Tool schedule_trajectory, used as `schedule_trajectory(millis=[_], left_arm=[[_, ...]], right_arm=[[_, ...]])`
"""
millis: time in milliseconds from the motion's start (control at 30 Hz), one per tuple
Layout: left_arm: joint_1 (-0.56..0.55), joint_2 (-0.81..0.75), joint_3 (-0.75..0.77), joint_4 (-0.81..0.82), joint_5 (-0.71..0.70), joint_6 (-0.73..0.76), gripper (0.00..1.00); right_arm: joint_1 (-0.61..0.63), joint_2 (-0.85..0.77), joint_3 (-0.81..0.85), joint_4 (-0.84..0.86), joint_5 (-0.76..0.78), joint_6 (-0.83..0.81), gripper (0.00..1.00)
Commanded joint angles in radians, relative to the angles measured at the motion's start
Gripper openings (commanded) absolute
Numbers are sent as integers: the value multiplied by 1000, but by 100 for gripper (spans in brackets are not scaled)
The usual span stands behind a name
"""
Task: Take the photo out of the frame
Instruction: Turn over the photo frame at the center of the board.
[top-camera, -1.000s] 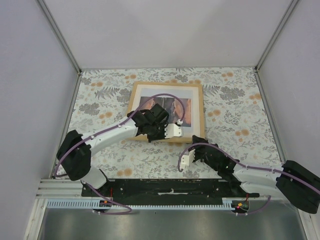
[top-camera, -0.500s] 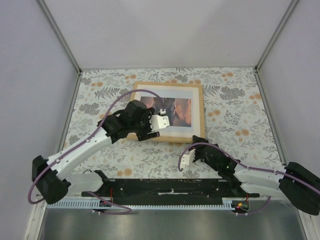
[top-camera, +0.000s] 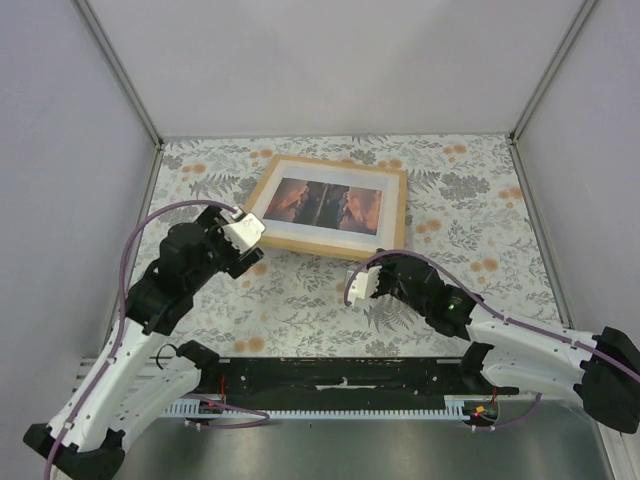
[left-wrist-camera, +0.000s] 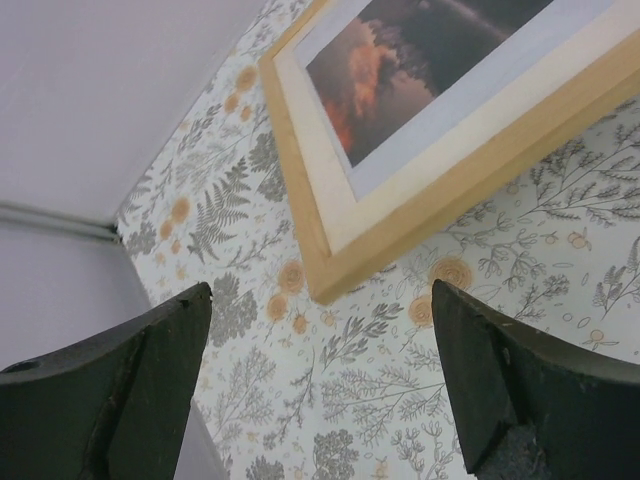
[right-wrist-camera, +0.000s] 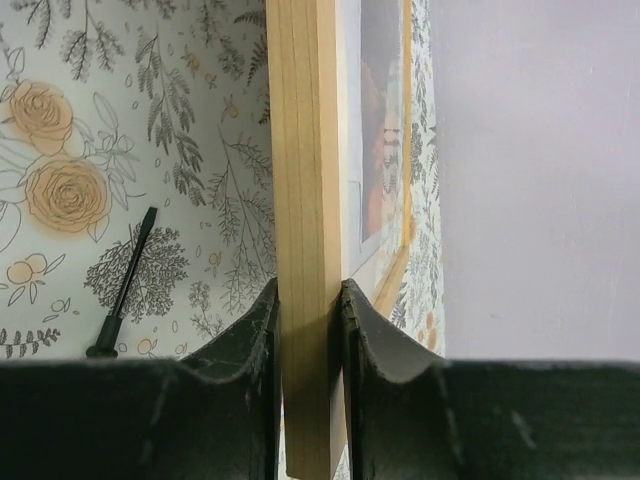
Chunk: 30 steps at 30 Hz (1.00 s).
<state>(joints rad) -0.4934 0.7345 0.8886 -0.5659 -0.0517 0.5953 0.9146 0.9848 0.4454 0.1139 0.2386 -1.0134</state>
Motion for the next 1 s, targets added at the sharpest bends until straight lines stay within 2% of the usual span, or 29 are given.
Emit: schedule_trajectory(millis=[0, 100, 367, 467, 633, 967], left_arm=[[64, -134, -68, 55, -50, -80, 97], [108, -211, -91, 49, -50, -110, 97], [205, -319, -142, 37, 101, -177, 97], [229, -334, -157, 38, 163, -183, 97], [257, -340, -151, 35, 219, -173, 97], [262, -267, -117, 35, 289, -166, 95]], right_arm=[[-23, -37, 134, -86, 31, 148, 0], [-42, -70, 156, -102, 12, 197, 0], [-103, -103, 153, -100, -59, 294, 0], [-150, -144, 170, -162, -123, 347, 0], [-230, -192, 231, -272, -228, 417, 0], [-295, -106, 343, -411, -260, 432, 0]])
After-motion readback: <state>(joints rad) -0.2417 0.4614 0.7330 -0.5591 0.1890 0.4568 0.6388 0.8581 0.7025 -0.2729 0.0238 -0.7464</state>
